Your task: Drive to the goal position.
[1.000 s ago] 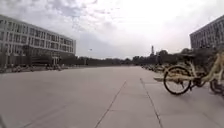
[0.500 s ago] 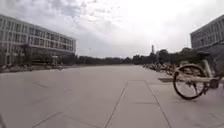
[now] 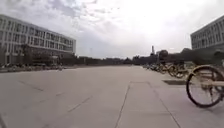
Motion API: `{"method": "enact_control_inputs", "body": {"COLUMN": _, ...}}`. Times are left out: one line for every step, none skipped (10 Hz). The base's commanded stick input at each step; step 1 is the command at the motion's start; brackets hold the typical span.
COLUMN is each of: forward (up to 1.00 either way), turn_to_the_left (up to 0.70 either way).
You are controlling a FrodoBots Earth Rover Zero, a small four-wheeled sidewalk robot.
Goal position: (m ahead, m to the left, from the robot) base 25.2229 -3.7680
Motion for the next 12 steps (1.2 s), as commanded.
{"method": "enact_control_inputs", "body": {"forward": 0.7, "turn_to_the_left": 0.02}}
{"method": "enact_control_inputs", "body": {"forward": 0.7, "turn_to_the_left": 0.02}}
{"method": "enact_control_inputs", "body": {"forward": 0.7, "turn_to_the_left": 0.02}}
{"method": "enact_control_inputs", "body": {"forward": 0.7, "turn_to_the_left": 0.02}}
{"method": "enact_control_inputs", "body": {"forward": 0.7, "turn_to_the_left": 0.02}}
{"method": "enact_control_inputs", "body": {"forward": 0.7, "turn_to_the_left": 0.02}}
{"method": "enact_control_inputs", "body": {"forward": 0.7, "turn_to_the_left": 0.02}}
{"method": "enact_control_inputs", "body": {"forward": 0.7, "turn_to_the_left": 0.02}}
{"method": "enact_control_inputs", "body": {"forward": 0.7, "turn_to_the_left": 0.0}}
{"method": "enact_control_inputs", "body": {"forward": 0.7, "turn_to_the_left": -0.21}}
{"method": "enact_control_inputs", "body": {"forward": 0.7, "turn_to_the_left": -0.3}}
{"method": "enact_control_inputs", "body": {"forward": 0.7, "turn_to_the_left": -0.21}}
